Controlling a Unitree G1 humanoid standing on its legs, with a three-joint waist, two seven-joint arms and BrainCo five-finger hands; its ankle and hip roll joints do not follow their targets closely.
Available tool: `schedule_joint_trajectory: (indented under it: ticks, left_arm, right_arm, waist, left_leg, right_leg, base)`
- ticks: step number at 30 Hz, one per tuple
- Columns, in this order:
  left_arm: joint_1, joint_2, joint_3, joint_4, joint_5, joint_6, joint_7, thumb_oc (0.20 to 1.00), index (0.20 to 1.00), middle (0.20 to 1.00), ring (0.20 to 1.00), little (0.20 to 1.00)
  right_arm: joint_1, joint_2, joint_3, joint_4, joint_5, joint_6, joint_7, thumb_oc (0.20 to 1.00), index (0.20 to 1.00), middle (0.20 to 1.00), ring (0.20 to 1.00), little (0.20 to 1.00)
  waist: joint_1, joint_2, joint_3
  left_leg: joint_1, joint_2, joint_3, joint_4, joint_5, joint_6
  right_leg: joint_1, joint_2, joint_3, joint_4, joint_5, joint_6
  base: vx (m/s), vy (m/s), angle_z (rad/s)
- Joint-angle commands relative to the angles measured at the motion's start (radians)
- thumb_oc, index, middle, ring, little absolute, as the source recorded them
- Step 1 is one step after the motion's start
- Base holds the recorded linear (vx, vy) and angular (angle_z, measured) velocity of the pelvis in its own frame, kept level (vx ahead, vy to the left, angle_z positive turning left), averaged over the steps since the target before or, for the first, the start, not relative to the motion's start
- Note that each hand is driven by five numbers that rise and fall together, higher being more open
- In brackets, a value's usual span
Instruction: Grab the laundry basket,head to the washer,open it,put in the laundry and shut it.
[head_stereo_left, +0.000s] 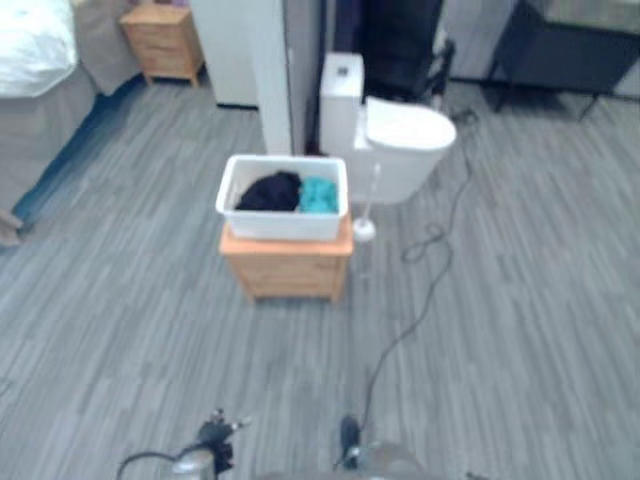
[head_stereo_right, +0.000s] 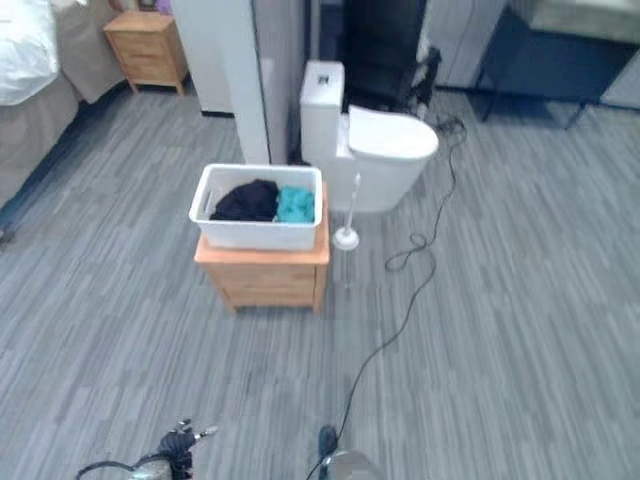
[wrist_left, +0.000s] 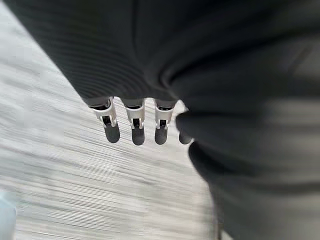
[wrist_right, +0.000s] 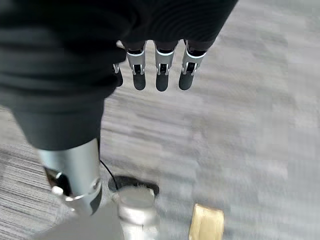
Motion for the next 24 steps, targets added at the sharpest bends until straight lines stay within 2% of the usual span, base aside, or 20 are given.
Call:
schedule_joint_trajectory:
  ticks: [1,2,3,5,6,7,8,9,12,16,20,22,23,24]
  left_arm:
    - [0.015,0.018,-0.028,-0.010,-0.038,-0.022,0.014,1.000,1.000,1.000,1.000,1.000]
    - [0.025,0.023,-0.028,-0.017,-0.045,-0.028,0.013,1.000,1.000,1.000,1.000,1.000]
    - [0.025,0.023,-0.028,-0.017,-0.045,-0.028,0.013,1.000,1.000,1.000,1.000,1.000]
    - [0.037,0.027,-0.026,-0.032,-0.048,-0.027,0.011,1.000,1.000,1.000,1.000,1.000]
    - [0.049,0.025,-0.025,-0.042,-0.049,-0.025,0.007,1.000,1.000,1.000,1.000,1.000]
    - [0.048,0.025,-0.025,-0.043,-0.049,-0.025,0.007,1.000,1.000,1.000,1.000,1.000]
    - [0.053,0.023,-0.024,-0.037,-0.045,-0.024,0.006,1.000,1.000,1.000,1.000,1.000]
    - [0.057,0.023,-0.022,-0.027,-0.043,-0.023,0.005,1.000,1.000,1.000,1.000,1.000]
    - [0.061,0.027,-0.019,-0.023,-0.040,-0.021,0.004,1.000,1.000,1.000,1.000,1.000]
    - [0.068,0.031,-0.001,-0.007,-0.031,-0.019,0.003,1.000,1.000,1.000,1.000,1.000]
    - [0.063,0.035,-0.001,0.002,-0.024,-0.021,0.005,1.000,1.000,1.000,1.000,1.000]
    - [0.054,0.044,-0.013,-0.019,-0.017,-0.017,0.002,1.000,1.000,1.000,1.000,1.000]
    - [0.039,0.061,-0.031,-0.063,-0.018,-0.018,0.001,1.000,1.000,1.000,1.000,1.000]
    - [0.039,0.061,-0.031,-0.063,-0.018,-0.018,0.001,1.000,1.000,1.000,1.000,1.000]
  right_arm:
    - [0.018,-0.057,0.005,-0.057,0.044,-0.025,-0.025,1.000,1.000,1.000,1.000,1.000]
    - [0.016,-0.070,0.002,-0.105,0.059,-0.041,-0.026,1.000,1.000,1.000,1.000,1.000]
    - [0.016,-0.070,0.002,-0.105,0.059,-0.041,-0.026,1.000,1.000,1.000,1.000,1.000]
    - [0.011,-0.080,0.009,-0.134,0.059,-0.045,-0.023,1.000,1.000,1.000,1.000,1.000]
    - [0.007,-0.082,0.024,-0.148,0.040,-0.046,-0.022,1.000,1.000,1.000,1.000,1.000]
    - [0.007,-0.082,0.024,-0.148,0.040,-0.046,-0.022,1.000,1.000,1.000,1.000,1.000]
    - [0.009,-0.082,0.029,-0.155,0.030,-0.047,-0.025,1.000,1.000,1.000,1.000,1.000]
    - [0.013,-0.078,0.034,-0.164,0.019,-0.047,-0.023,1.000,1.000,1.000,1.000,1.000]
    - [0.021,-0.077,0.039,-0.173,0.005,-0.046,-0.024,1.000,1.000,1.000,1.000,1.000]
    - [0.028,-0.064,0.037,-0.159,-0.006,-0.042,-0.018,1.000,1.000,1.000,1.000,1.000]
    - [0.017,-0.054,0.023,-0.108,-0.011,-0.037,-0.019,1.000,1.000,1.000,1.000,1.000]
    - [0.008,-0.053,0.012,-0.071,-0.020,-0.031,-0.019,1.000,1.000,1.000,1.000,1.000]
    - [-0.005,-0.060,0.006,-0.060,-0.028,-0.021,-0.017,1.000,1.000,1.000,1.000,1.000]
    - [-0.005,-0.061,0.006,-0.059,-0.028,-0.021,-0.017,1.000,1.000,1.000,1.000,1.000]
  waist:
    - [0.000,0.003,0.037]
    - [0.016,-0.004,0.039]
    - [0.016,-0.004,0.038]
    - [0.040,0.000,0.039]
    - [0.069,0.009,0.038]
    - [0.068,0.009,0.037]
    - [0.076,0.012,0.033]
    - [0.087,0.014,0.029]
    - [0.095,0.016,0.028]
    - [0.110,0.023,0.002]
    - [0.130,0.011,-0.037]
    - [0.138,0.008,-0.045]
    - [0.117,0.021,-0.016]
    - [0.118,0.023,-0.019]
  left_leg:
    - [0.059,0.066,0.004,-0.368,0.022,-0.033]
    - [0.006,0.044,0.040,-0.491,0.031,-0.055]
    - [0.006,0.044,0.040,-0.492,0.032,-0.055]
    - [-0.004,0.019,0.059,-0.682,0.047,-0.067]
    - [-0.001,-0.004,0.033,-0.866,0.060,-0.072]
    - [-0.001,-0.005,0.033,-0.871,0.063,-0.072]
    - [0.000,-0.012,0.006,-0.922,0.078,-0.080]
    - [-0.014,-0.017,-0.054,-0.977,0.101,-0.090]
    - [-0.017,-0.013,-0.088,-1.029,0.112,-0.093]
    - [0.009,-0.005,-0.036,-1.066,0.124,-0.089]
    - [0.015,-0.038,-0.023,-1.016,0.085,-0.064]
    - [0.033,-0.061,-0.003,-1.006,0.045,-0.033]
    - [0.056,-0.082,-0.004,-0.991,0.017,0.002]
    - [0.052,-0.079,-0.004,-0.991,0.018,0.001]
  right_leg:
    - [-0.035,-0.019,0.023,0.000,0.062,0.142]
    - [0.003,-0.018,0.025,-0.014,0.045,0.147]
    - [0.003,-0.019,0.025,-0.014,0.045,0.147]
    - [0.047,-0.007,0.030,-0.027,0.027,0.157]
    - [0.095,0.012,0.039,-0.037,0.001,0.165]
    - [0.093,0.011,0.038,-0.038,0.001,0.165]
    - [0.110,0.019,0.042,-0.039,-0.010,0.167]
    - [0.138,0.030,0.057,-0.037,-0.033,0.167]
    - [0.164,0.031,0.069,-0.033,-0.057,0.169]
    - [0.224,0.027,0.091,-0.043,-0.091,0.179]
    - [0.237,-0.022,0.103,-0.012,-0.100,0.211]
    - [0.193,-0.045,0.096,0.117,-0.070,0.249]
    - [0.057,-0.053,0.105,0.355,0.037,0.302]
    - [0.054,-0.050,0.105,0.354,0.039,0.302]
  base:
    - [0.35,-0.158,-0.24]
    - [0.26,-0.085,-0.20]
    - [0.28,-0.057,-0.08]
    - [0.34,0.008,-0.26]
    - [0.34,0.026,-0.41]
    - [0.35,0.029,-0.30]
    - [0.33,0.026,-0.32]
    - [0.33,0.027,-0.41]
    - [0.33,0.066,-0.54]
    - [0.31,0.158,-0.02]
    - [0.25,0.203,-0.26]
    - [0.21,0.297,-0.36]
    - [0.10,0.245,-0.55]
    - [0.05,0.212,-0.47]
